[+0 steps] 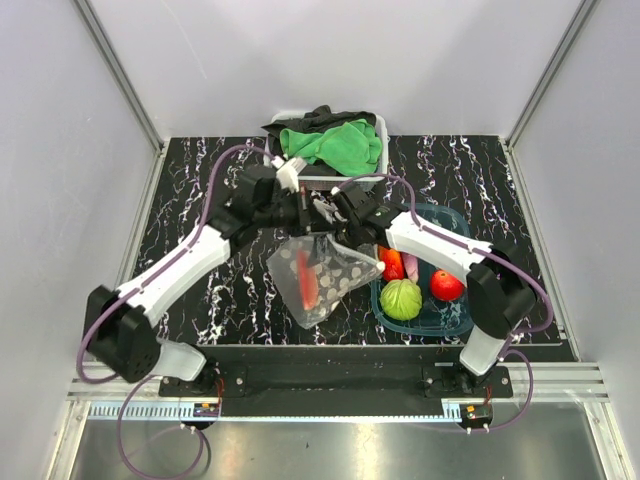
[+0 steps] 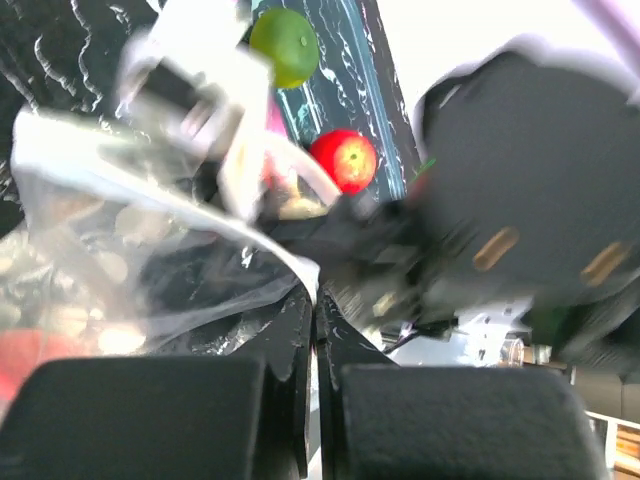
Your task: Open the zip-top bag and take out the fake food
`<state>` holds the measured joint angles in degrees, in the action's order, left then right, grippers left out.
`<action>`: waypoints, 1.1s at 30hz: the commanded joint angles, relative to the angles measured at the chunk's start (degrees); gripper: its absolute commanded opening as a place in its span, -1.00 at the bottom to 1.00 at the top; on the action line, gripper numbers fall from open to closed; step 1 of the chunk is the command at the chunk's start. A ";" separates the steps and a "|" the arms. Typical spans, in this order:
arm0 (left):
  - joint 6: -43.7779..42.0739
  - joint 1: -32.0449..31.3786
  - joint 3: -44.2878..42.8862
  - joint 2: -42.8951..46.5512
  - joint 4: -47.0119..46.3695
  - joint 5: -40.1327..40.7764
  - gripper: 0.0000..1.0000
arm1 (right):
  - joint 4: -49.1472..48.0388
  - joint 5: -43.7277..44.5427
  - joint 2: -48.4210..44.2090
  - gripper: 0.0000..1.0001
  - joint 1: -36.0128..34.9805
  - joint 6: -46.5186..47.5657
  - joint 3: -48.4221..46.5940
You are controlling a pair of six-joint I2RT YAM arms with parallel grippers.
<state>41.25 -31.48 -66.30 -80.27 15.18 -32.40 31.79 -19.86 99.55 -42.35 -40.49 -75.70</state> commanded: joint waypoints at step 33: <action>-8.38 6.35 23.06 15.67 0.47 2.61 -1.00 | 2.93 17.67 18.31 0.42 -12.58 -9.96 -13.59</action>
<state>32.67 -25.06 -44.07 -66.81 19.66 -29.10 38.87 -1.98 116.07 -53.89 -49.34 -85.95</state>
